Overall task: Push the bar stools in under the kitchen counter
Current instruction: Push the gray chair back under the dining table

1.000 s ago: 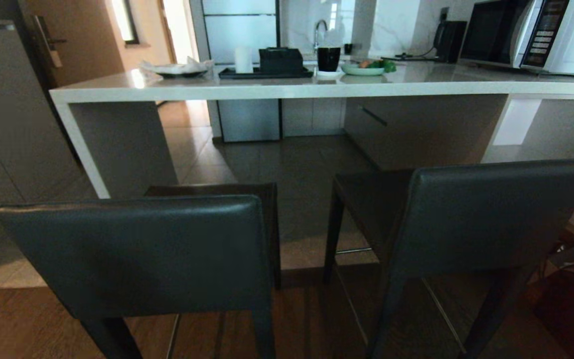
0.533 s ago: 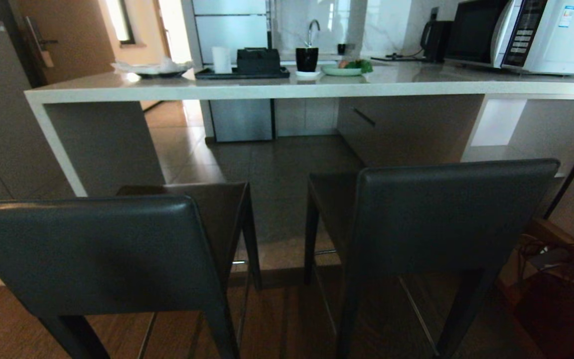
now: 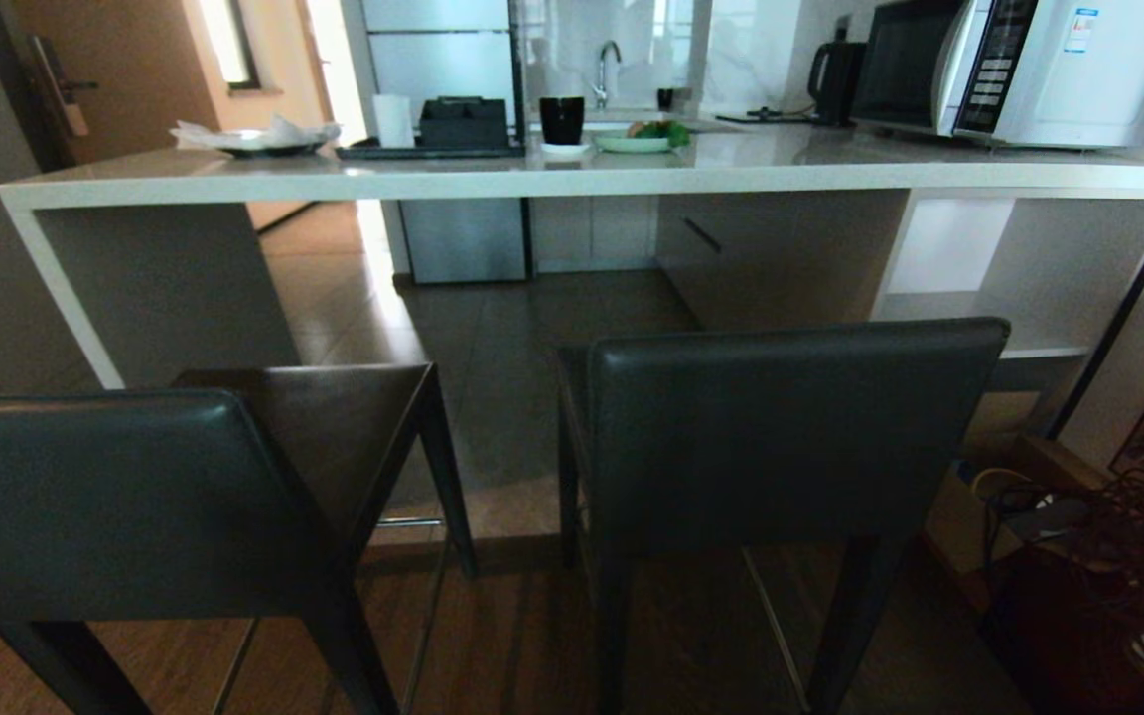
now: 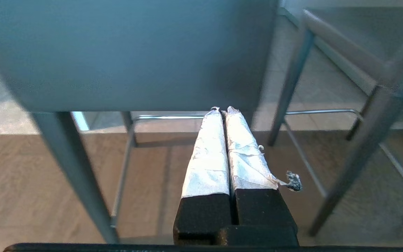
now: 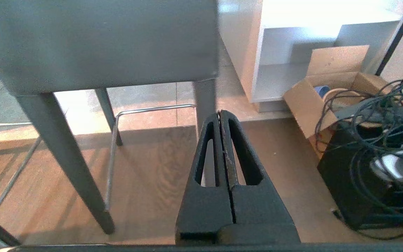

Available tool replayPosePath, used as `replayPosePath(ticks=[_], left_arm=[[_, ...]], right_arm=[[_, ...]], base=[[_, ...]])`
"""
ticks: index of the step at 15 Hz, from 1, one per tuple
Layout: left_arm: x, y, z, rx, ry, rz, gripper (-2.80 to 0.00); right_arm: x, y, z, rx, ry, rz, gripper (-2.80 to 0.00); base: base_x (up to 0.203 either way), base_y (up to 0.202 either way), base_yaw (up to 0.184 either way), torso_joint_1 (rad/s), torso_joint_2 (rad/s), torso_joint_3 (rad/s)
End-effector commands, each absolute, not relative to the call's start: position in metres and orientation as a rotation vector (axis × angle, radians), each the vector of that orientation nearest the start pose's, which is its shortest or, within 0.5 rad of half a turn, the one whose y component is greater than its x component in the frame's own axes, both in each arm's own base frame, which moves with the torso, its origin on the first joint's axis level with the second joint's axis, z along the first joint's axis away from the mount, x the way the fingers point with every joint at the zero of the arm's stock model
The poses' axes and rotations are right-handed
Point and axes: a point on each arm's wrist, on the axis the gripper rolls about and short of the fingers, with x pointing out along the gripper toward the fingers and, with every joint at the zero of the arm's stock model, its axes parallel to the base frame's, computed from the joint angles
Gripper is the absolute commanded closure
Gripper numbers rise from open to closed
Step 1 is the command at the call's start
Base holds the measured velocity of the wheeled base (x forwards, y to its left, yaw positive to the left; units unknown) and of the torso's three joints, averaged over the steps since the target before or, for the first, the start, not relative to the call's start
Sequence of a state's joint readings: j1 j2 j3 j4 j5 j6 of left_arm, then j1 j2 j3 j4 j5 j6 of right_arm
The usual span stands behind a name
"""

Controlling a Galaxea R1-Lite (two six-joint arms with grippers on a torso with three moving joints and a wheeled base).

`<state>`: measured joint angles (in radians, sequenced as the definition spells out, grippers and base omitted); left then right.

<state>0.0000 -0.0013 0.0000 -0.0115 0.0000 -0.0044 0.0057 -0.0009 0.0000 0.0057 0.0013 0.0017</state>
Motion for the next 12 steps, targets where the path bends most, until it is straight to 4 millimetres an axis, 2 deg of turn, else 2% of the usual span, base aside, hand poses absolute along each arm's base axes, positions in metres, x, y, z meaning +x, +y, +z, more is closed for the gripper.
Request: replayPosePath(ticks=[1, 8, 12], left_arm=[[-0.0227, 0.0000, 0.0763, -0.005, -0.011, 0.000, 0.00], [-0.0227, 0.0000, 0.0763, -0.006, -0.011, 0.000, 0.00], [-0.0227, 0.0000, 0.0763, -0.006, -0.011, 0.001, 0.00]], right_arm=[[-0.0227, -0.0001, 0.0744, 0.002, 0.008, 0.008, 0.00], [-0.0227, -0.0001, 0.0744, 0.002, 0.008, 0.008, 0.00], [-0.0227, -0.0001, 0.0744, 0.002, 0.008, 0.008, 0.00]], base=[[0.000, -0.201, 0.003, 0.002, 0.00, -0.002], [0.000, -0.191, 0.002, 0.002, 0.00, 0.002], [0.000, -0.048, 0.001, 0.001, 0.00, 0.000]])
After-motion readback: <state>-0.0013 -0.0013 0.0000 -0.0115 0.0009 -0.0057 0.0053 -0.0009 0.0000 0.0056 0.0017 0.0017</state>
